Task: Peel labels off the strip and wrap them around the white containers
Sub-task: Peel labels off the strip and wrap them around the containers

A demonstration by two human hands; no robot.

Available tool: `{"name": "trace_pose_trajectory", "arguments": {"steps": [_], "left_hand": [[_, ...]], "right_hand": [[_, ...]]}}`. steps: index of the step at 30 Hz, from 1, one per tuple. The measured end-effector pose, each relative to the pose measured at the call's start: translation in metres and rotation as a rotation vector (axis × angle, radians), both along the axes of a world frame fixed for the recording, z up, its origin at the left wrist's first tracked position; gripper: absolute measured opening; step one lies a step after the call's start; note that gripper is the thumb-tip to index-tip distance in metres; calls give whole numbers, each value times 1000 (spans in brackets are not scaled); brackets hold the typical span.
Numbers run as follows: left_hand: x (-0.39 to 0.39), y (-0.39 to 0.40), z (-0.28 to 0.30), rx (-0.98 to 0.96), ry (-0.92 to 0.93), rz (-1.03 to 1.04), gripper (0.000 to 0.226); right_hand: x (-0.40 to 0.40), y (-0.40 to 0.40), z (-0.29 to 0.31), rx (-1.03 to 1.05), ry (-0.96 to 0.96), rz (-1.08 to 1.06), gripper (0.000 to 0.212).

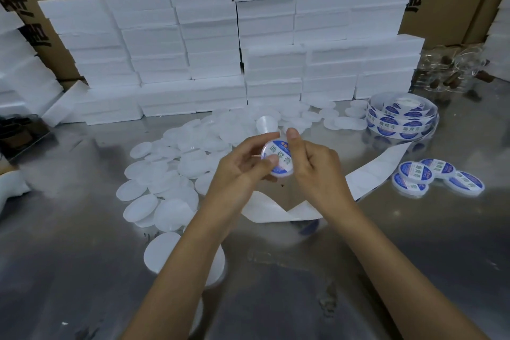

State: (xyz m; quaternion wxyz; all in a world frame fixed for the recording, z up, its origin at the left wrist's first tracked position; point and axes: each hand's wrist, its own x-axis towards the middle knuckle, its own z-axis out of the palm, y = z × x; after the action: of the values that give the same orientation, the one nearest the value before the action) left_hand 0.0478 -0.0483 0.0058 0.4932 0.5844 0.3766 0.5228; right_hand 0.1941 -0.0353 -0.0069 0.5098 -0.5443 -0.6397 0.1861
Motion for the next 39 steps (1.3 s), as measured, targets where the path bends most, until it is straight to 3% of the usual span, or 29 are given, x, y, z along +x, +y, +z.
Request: {"name": "trace_pose_trajectory", "arguments": {"steps": [4,9,12,18,22,26,29,35,37,39], "left_hand": [[-2,-3,0,9,-52,106,31],[0,-5,1,-11,-153,182,23],[0,-6,1,-16,-190,210,13],[-3,-3,1,-14,-102,184,12],[2,-3,-3,-38,-10,18,34],[-1,-4,-2,-47,-72,111,24],[-3,-2,-3,-13,-28,210,23],[3,-2,-5,-42,-9,195,21],[5,-2,-5,-57,-17,164,26],[5,0,-5,-54,16,194,33]], "right_hand": [[5,-1,1,-41,109,105,54],[11,-6,-4,-23,-149,108,67],[6,-9,-4,32,-147,106,63],[-1,-9,-6,-5,-79,68,58],[2,-11,-3,-46,-14,128,51],[5,-13,-1,-143,89,275,52],[3,-12,-2,-165,40,325,50],[7,-9,-4,-188,6,216,49],[12,-5,-3,-189,101,57,46],[24,2,-3,-275,435,-66,42]]}}
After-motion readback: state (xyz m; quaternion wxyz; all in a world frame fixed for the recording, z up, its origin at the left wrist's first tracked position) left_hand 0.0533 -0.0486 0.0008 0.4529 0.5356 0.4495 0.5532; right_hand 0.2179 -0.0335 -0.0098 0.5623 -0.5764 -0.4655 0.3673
